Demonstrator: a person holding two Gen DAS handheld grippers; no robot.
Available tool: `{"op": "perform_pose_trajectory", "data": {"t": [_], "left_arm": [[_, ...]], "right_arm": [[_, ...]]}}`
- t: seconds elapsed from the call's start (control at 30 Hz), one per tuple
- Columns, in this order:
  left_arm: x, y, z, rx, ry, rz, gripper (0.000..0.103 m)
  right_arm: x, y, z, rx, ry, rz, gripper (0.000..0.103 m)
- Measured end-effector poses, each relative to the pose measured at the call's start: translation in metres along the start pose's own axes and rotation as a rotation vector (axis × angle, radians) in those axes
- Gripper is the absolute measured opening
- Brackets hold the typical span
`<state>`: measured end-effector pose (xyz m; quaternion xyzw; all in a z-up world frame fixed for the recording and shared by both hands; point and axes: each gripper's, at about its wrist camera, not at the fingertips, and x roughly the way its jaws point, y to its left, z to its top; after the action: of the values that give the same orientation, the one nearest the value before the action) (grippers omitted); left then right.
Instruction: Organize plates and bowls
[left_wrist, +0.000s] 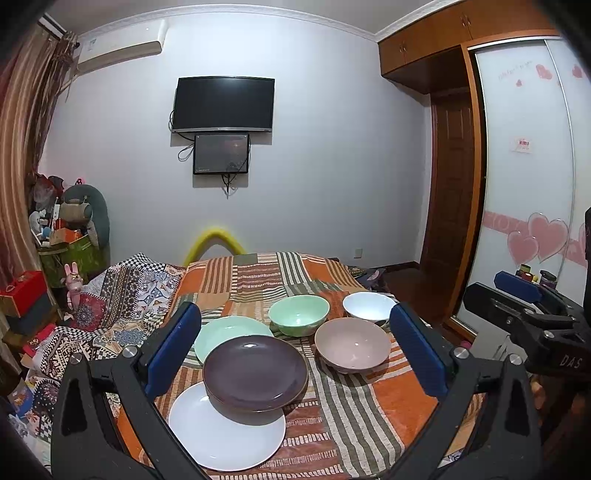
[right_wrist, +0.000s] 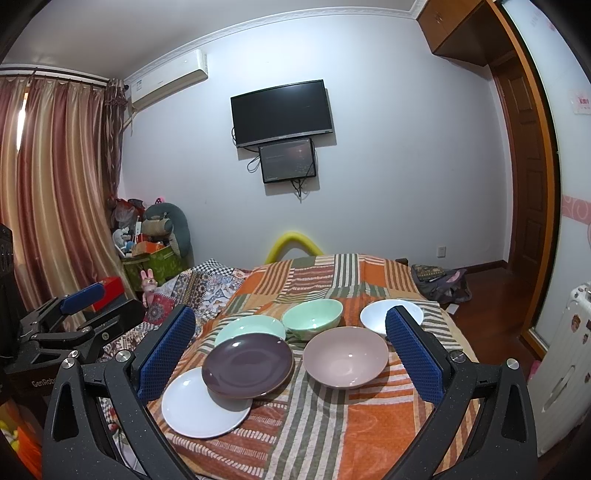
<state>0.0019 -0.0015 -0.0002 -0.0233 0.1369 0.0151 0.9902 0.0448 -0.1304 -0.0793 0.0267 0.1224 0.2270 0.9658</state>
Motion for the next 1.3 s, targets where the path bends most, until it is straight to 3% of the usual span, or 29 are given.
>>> {"op": "perform_pose_trajectory", "data": {"t": [0.73, 1.03, 1.3], "left_arm": [[0.020, 0.017, -0.006, -0.026, 0.041, 0.015, 0.103], [0.062, 0.057, -0.024, -0.039, 0.168, 0.018, 0.103], [0.119, 0.122, -0.053, -0.143, 0.327, 0.040, 0.101]], "right_arm": [[0.016, 0.005, -0.004, -0.002, 0.024, 0.002, 0.103], [0.055, 0.010, -0.019, 0.001, 0.112, 0.030, 0.102], [0.104, 0.015, -0.047, 0.014, 0.274, 0.084, 0.073]]}}
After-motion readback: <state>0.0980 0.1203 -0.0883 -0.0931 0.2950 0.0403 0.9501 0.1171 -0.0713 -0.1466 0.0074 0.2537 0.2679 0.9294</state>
